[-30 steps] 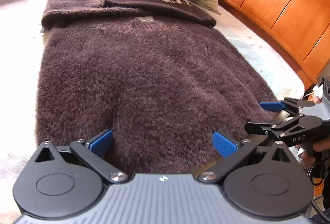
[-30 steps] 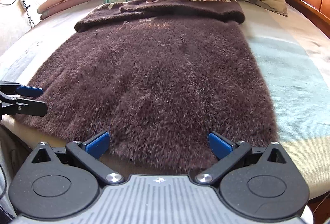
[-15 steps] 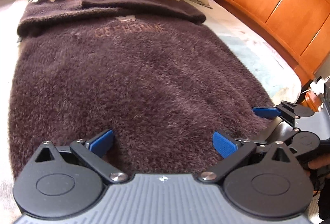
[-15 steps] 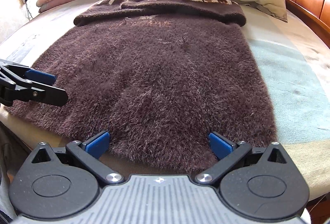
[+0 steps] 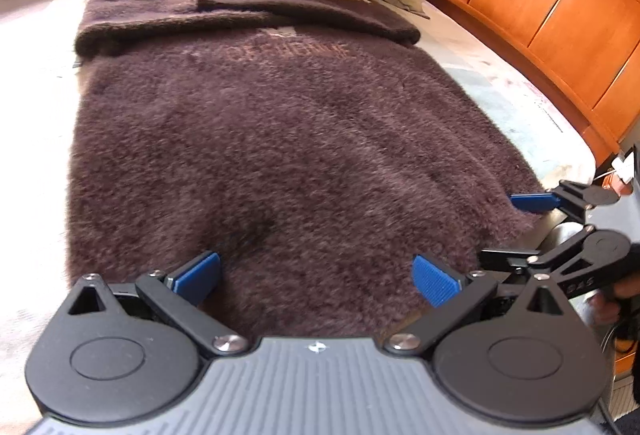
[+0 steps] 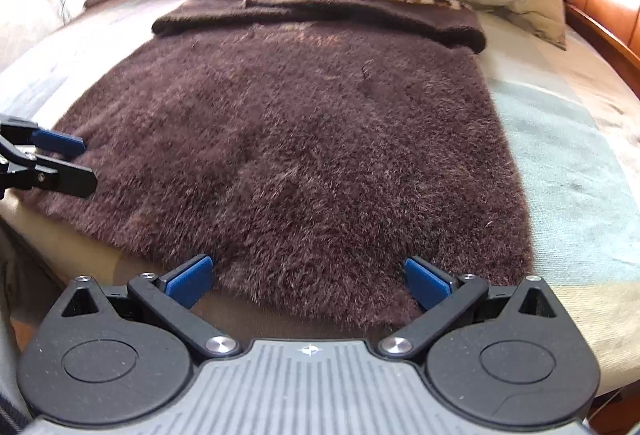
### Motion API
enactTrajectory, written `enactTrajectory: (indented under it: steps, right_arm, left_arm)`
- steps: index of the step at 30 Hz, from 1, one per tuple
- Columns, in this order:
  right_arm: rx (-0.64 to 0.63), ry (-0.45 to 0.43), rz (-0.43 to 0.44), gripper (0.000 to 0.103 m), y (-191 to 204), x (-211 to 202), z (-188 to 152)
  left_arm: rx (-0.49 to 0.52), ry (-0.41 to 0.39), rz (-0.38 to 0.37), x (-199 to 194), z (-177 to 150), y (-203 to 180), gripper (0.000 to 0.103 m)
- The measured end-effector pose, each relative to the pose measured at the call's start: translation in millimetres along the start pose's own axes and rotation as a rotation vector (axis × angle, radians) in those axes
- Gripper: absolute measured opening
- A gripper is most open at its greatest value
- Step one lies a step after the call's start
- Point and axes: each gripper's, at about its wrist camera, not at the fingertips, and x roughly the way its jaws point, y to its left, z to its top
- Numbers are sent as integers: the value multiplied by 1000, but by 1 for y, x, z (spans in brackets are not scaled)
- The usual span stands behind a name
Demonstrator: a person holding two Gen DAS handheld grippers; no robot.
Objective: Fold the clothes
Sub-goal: 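Roll both grippers and set them at the sweater hem edge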
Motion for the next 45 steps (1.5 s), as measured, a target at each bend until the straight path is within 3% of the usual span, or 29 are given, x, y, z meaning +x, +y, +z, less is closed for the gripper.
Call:
enactTrajectory:
  steps: [4, 9, 13, 14, 15, 19, 23, 27, 29, 36, 40, 45]
  right_arm:
    - [0, -55, 113, 103, 0, -18, 15]
    - [-18, -108, 338, 103, 15, -11, 34]
    - [-28, -25, 361, 103, 13, 18, 31]
    - [-31, -44, 382, 103, 8, 15, 28]
    - [-27, -42, 377, 103, 4, 11, 26]
    - [-112, -60, 201, 103, 0, -10, 22]
    - [-284, -98, 80, 103, 12, -23, 16]
    - [-426, -93, 46, 103, 33, -15, 11]
    - [-488, -86, 31, 103, 44, -9, 10]
    - [-660, -92, -33, 103, 79, 8, 6]
    - [-690, -132, -105, 103, 84, 8, 9]
    - [-643, -192, -115, 103, 78, -3, 19]
  left_arm:
    - [26, -19, 15, -11, -3, -3, 102]
    - [40, -10, 39, -12, -5, -3, 102]
    - [21, 12, 69, -15, -13, 7, 102]
    - [19, 18, 84, -17, -15, 11, 102]
    - [15, 24, 98, -18, -18, 15, 102]
    - [54, 13, 116, -28, -17, 11, 102]
    - [278, -19, 169, -27, -12, -23, 102]
    - [498, 18, 197, -14, -19, -61, 102]
    - [549, 27, 210, -8, -21, -70, 102]
    - [586, 46, 229, 7, -22, -77, 102]
    - [580, 46, 219, 10, -18, -77, 102]
    - [590, 29, 218, 14, -15, -76, 102]
